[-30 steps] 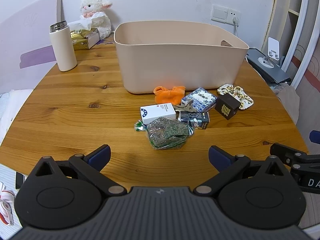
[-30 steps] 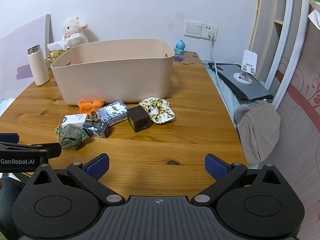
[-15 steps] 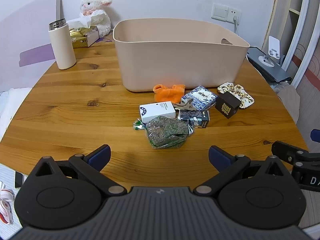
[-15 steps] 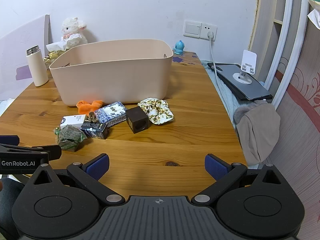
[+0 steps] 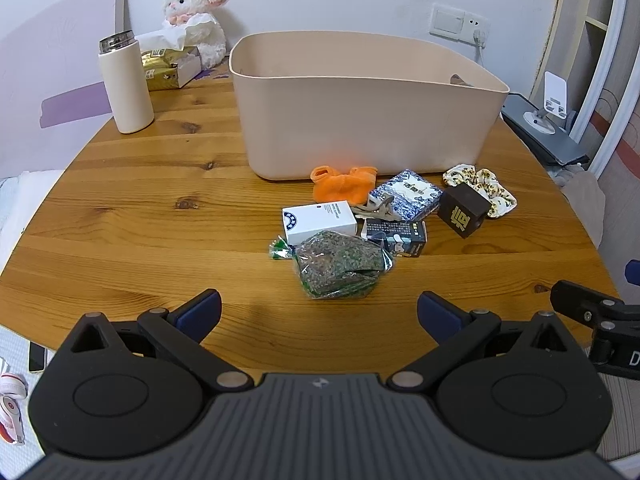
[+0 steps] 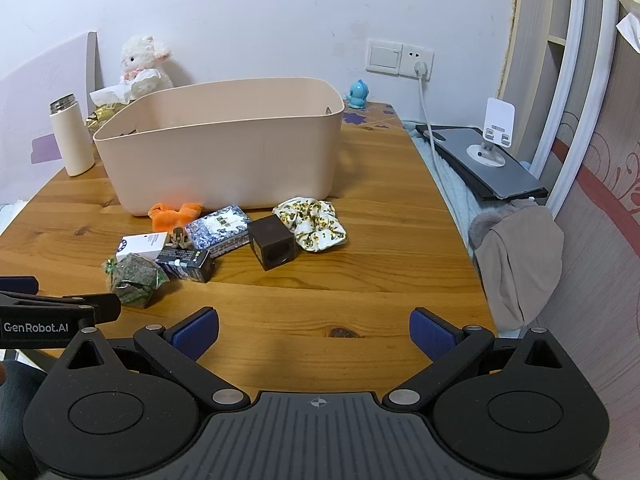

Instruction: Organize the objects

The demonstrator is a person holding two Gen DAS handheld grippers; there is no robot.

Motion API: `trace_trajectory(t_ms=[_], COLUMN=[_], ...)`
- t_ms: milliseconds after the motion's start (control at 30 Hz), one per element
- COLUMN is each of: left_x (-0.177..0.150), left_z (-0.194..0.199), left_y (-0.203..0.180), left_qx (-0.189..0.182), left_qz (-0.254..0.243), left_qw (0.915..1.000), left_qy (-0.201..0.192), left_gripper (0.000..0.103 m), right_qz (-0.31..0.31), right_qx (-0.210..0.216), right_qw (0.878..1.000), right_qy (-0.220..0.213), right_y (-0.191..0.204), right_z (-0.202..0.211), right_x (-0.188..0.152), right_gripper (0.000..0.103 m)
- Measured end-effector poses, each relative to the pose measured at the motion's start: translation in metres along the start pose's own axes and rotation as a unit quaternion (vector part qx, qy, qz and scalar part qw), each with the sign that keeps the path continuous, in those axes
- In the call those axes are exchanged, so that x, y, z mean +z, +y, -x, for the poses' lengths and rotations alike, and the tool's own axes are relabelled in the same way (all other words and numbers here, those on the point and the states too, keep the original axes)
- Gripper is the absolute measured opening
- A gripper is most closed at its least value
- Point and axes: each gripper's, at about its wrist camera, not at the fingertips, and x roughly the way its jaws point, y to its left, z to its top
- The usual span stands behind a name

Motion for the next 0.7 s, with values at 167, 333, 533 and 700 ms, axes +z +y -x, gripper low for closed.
trace_trajectory(t_ms=[167,333,533,700], left_x=[0.001,0.005,0.01,0.013], left_z=[-0.008,-0.017,-0.032,-0.045], left_y=[-0.001,0.0,0.003,0.005], left_qx=[0.0,0.003,0.011,0.014], left_qz=[0.0,0.006,0.013,0.017], left_qw=[1.0,1.0,0.9998,0.9995], left_qy=[0.005,0.007,0.012,0.021], left_gripper=[0.103,0.103,0.103,0.103], right_qz=[-0.001,-0.008,-0.008,-0.011], right_qx=[0.0,0.006,0.001,0.001], right_qw=[1.0,1.0,1.0,1.0], right_qy=[0.0,-0.007,-0.019,-0.029], right_y=[-0.004,-0.006,-0.006,-0.013], right_z=[-0.008,-0.018,-0.033,-0.044], right_x=[0.002,0.005,0.01,0.017], right_gripper=[0.103,0.103,0.102,0.099])
